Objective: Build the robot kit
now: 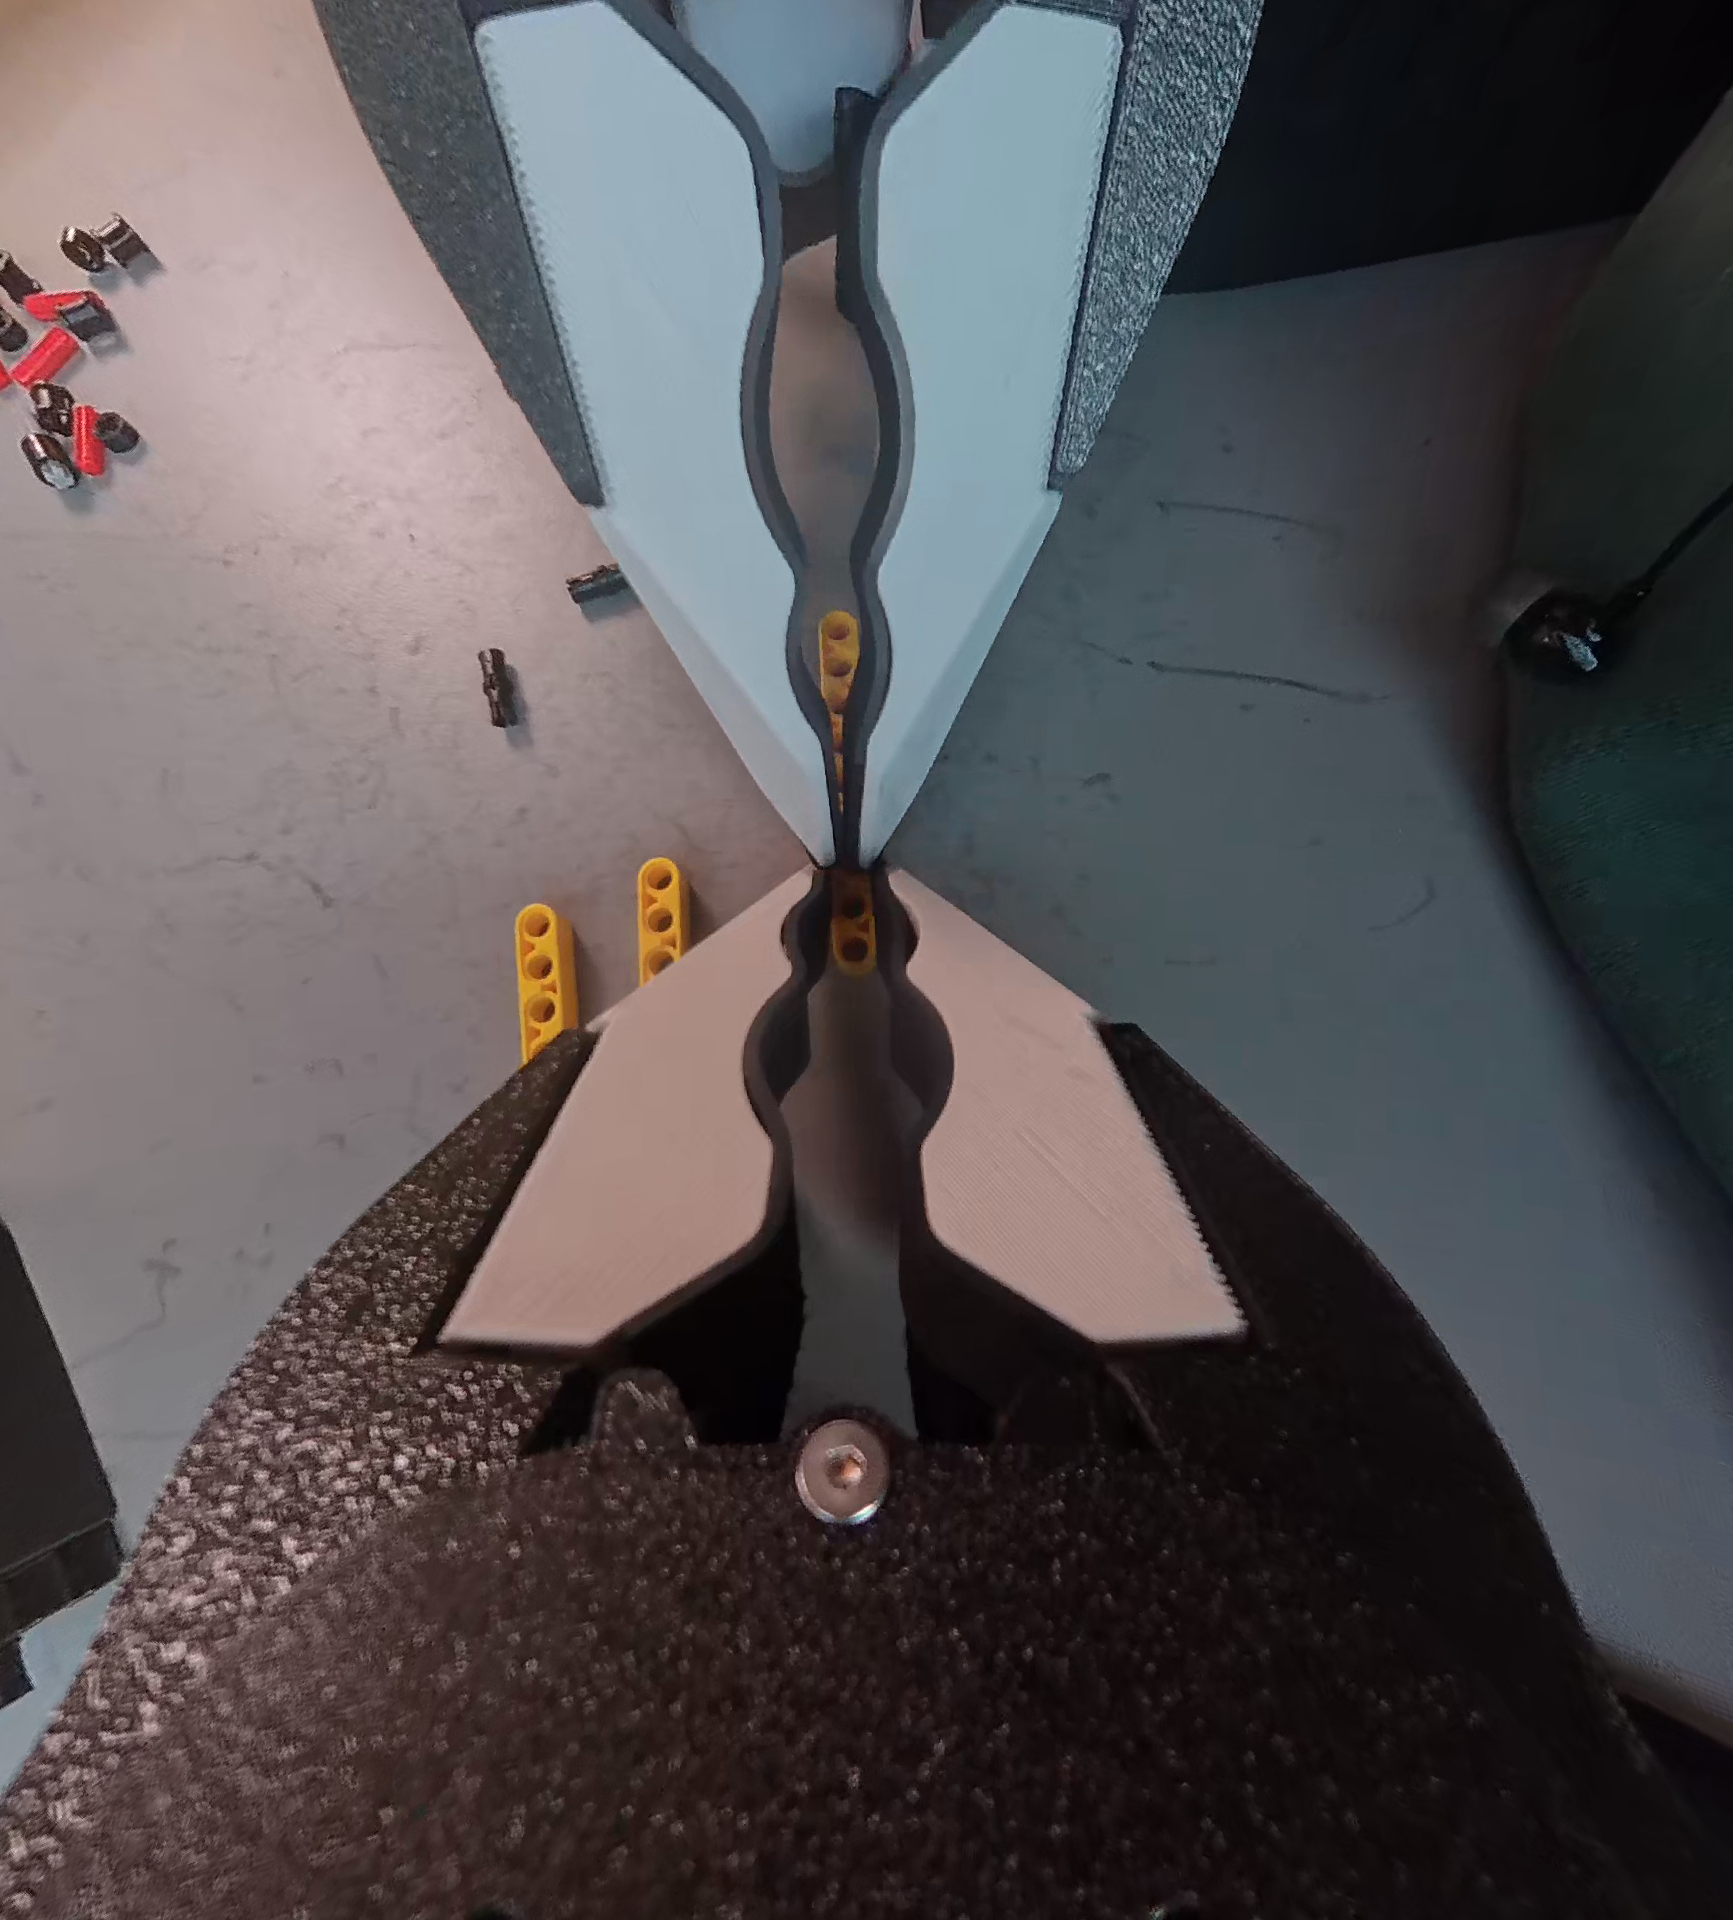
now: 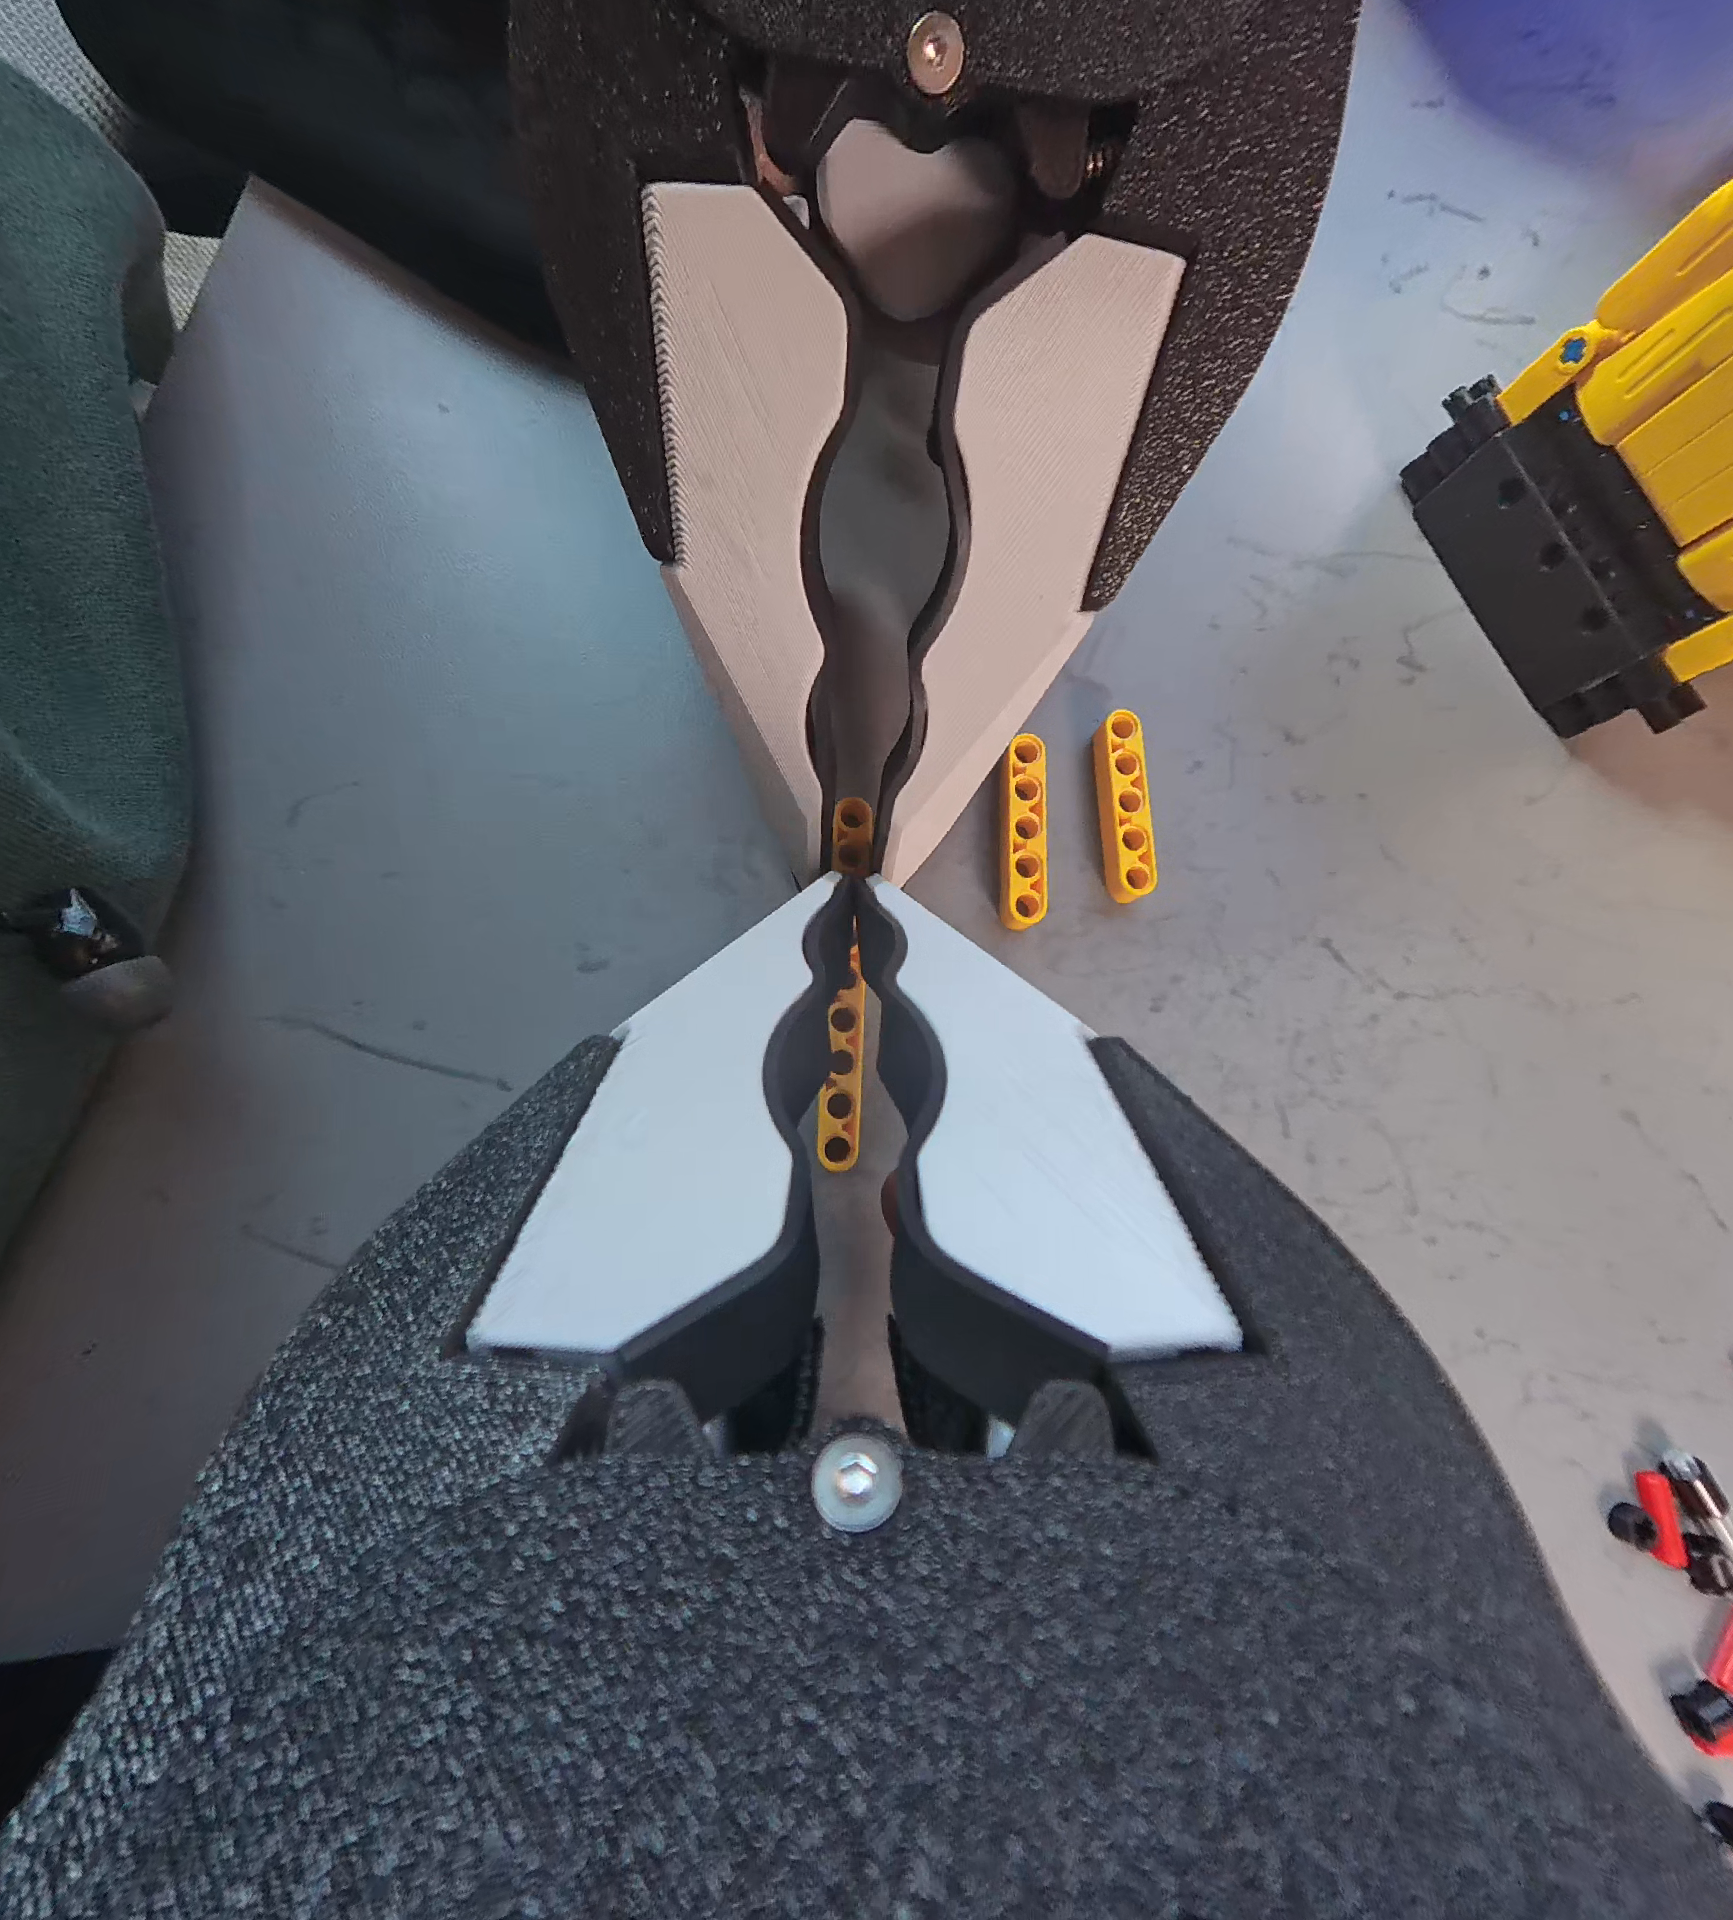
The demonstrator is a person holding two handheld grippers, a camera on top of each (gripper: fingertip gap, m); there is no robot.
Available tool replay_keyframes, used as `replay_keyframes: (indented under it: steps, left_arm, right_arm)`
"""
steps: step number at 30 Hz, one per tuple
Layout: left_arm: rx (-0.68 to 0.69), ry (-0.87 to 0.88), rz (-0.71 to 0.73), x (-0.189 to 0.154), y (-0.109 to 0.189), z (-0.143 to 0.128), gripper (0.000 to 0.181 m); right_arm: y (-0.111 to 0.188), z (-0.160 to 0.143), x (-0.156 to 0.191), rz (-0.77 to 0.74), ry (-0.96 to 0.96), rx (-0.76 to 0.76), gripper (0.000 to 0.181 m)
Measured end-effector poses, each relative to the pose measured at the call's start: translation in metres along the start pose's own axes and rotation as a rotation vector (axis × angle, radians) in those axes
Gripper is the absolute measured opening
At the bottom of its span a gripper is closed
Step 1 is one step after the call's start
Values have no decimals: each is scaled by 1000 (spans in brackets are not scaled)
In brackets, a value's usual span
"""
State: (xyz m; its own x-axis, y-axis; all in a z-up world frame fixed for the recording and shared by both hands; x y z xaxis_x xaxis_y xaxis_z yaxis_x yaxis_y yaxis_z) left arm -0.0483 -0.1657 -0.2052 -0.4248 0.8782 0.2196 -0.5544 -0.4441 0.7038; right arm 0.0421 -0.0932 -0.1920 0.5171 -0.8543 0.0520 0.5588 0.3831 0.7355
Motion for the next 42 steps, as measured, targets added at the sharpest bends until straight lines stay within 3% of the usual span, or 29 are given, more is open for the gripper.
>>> replay_keyframes:
  steps: [7, 21, 27, 31, 42]
  left_arm:
    - [-4, -12, 4, 0, 4, -2, 25]
    - [-30, 24, 105, 13, 41, -17, 34]
    - [-38, 86, 163, 20, 53, -29, 25]
    - [-8, 72, 154, 19, 44, -27, 14]
    - [52, 61, 108, 16, 24, -27, 12]
  right_arm:
    - [2, 6, 2, 15, 0, -52, 0]
    - [-9, 14, 0, 7, 27, -25, 0]
    - [-4, 15, -6, 5, -4, -47, 0]
    - [1, 11, -22, -80, -47, -30, 0]
    - [-5, 8, -27, -86, -63, -25, 0]
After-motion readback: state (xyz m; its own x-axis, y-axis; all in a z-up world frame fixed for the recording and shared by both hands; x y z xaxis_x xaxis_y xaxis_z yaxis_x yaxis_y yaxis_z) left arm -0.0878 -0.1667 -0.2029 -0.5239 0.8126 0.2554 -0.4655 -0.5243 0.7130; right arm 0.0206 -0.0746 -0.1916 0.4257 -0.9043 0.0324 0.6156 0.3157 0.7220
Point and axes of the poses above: each gripper's, where its closed fingertips meet, y back along the fingers, z out of its top, x = y × z across the jaws, the point moved 9 cm from there along y, back along the fingers, and after that the axes turned 14 degrees about -y, right-handed, at the moved point
